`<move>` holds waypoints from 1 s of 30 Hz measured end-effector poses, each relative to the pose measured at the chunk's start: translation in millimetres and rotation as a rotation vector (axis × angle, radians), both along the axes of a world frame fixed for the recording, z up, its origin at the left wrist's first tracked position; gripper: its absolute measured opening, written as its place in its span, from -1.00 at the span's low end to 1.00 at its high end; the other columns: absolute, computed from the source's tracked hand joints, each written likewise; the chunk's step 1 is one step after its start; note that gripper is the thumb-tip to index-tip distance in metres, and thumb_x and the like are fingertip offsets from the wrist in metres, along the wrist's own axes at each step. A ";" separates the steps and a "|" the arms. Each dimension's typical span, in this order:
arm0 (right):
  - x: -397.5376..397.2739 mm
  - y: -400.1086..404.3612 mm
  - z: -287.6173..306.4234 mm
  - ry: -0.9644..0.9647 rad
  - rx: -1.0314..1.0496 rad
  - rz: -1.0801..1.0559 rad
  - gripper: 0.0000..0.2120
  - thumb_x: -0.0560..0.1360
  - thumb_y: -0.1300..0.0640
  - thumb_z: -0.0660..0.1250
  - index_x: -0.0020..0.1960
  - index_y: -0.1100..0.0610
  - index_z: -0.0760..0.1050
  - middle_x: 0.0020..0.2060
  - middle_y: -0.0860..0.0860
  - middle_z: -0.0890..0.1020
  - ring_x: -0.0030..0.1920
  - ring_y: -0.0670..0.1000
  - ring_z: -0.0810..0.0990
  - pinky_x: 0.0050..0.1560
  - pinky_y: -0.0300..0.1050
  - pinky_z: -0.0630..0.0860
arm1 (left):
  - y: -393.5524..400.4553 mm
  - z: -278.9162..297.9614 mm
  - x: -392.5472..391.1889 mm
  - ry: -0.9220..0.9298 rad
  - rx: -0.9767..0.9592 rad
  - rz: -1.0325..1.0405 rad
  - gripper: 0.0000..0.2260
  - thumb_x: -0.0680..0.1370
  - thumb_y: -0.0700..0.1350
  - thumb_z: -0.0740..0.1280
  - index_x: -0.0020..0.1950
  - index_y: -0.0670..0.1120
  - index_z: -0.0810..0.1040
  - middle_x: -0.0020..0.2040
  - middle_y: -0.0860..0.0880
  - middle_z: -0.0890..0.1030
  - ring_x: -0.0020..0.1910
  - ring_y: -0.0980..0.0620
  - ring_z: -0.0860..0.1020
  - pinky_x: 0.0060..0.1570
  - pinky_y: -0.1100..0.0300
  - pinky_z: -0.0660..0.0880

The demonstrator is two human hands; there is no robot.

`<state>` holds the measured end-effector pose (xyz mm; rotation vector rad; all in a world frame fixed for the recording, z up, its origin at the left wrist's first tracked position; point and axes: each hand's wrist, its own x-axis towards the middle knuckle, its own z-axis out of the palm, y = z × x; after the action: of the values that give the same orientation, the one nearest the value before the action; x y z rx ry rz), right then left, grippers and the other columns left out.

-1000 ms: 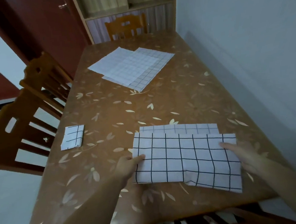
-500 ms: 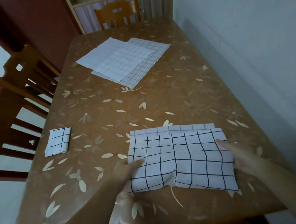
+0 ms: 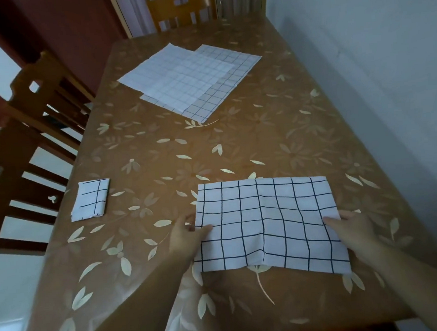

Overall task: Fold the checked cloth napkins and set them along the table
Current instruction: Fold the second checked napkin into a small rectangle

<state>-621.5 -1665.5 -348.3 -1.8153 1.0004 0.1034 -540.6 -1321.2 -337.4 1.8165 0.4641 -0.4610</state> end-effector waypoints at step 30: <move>-28.9 47.5 6.7 -0.604 -1.138 1.024 -0.76 0.51 0.04 0.18 -0.21 0.03 0.58 -0.26 -0.07 0.61 -0.22 0.03 0.60 0.09 -0.05 0.33 | -23.0 -4.1 -25.7 -1.219 0.816 -1.023 -0.81 0.52 -0.07 0.27 -0.24 -0.02 0.61 -0.30 0.05 0.60 -0.26 -0.04 0.55 -0.15 0.13 0.27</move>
<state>-650.3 -1618.1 -341.6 -2.9460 -0.5345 -0.4619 -566.3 -1344.2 -341.5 2.6020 -1.3427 0.3096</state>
